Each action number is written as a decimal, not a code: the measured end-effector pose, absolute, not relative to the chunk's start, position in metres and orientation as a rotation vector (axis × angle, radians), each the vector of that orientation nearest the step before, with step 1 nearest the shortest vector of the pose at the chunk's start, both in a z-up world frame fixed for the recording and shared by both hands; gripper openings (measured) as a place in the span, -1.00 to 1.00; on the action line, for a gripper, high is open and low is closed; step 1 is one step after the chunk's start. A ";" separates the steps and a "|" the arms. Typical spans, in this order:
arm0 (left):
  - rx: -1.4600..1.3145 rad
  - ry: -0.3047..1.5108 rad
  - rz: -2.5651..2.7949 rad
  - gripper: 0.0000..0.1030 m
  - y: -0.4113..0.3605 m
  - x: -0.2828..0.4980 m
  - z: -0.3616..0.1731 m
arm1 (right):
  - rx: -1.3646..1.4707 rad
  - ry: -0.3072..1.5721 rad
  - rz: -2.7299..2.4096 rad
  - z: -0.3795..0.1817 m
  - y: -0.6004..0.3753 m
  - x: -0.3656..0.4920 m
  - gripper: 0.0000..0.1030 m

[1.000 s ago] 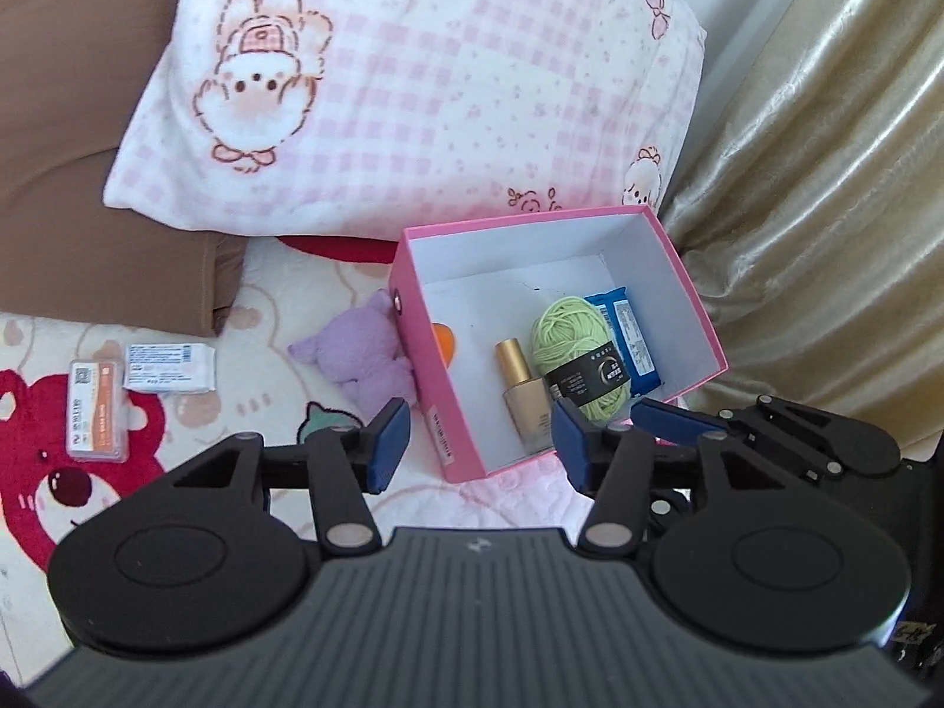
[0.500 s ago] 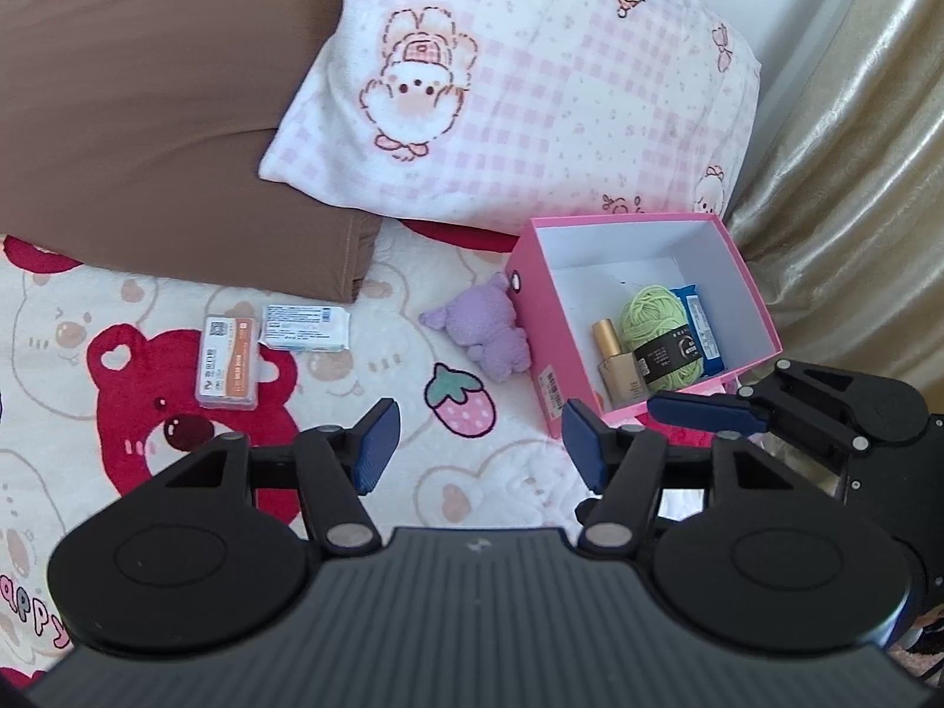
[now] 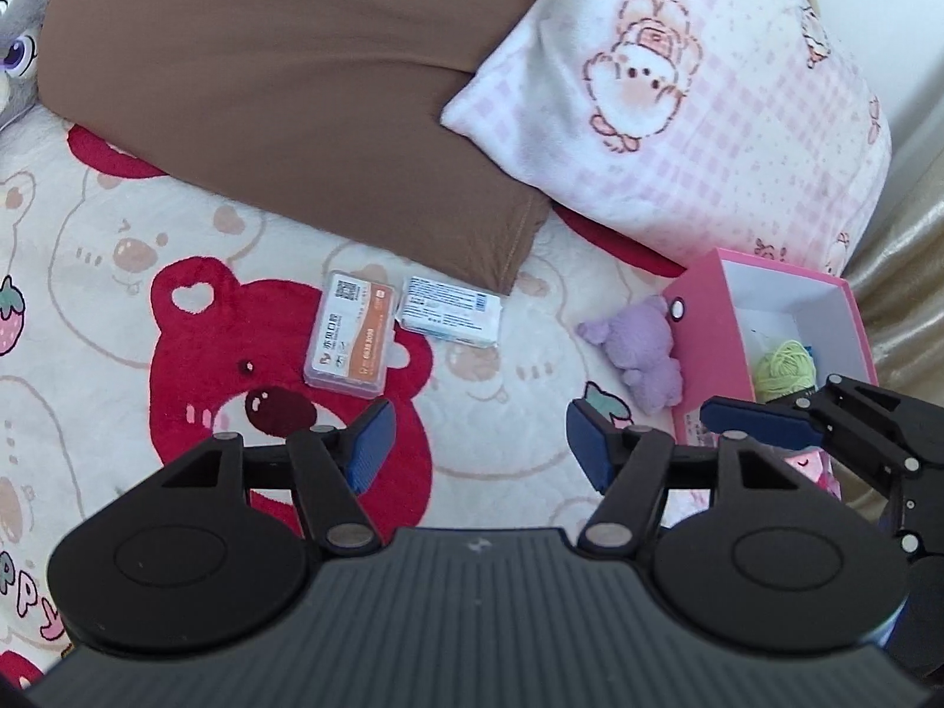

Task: Organize objects
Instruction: 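Withdraw the left tool from the box toward the white-and-orange boxed item, then close the left tool on the white-and-orange boxed item and lift it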

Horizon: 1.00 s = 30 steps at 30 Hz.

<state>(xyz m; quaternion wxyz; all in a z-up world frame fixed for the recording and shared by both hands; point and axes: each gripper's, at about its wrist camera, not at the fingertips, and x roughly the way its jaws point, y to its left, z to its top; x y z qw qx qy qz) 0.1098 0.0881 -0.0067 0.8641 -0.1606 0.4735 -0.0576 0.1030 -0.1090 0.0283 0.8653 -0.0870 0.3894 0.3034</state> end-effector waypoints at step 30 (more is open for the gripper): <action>-0.582 0.916 -0.072 0.19 0.197 0.164 -0.162 | -0.097 0.923 0.680 -0.123 -0.017 0.209 0.49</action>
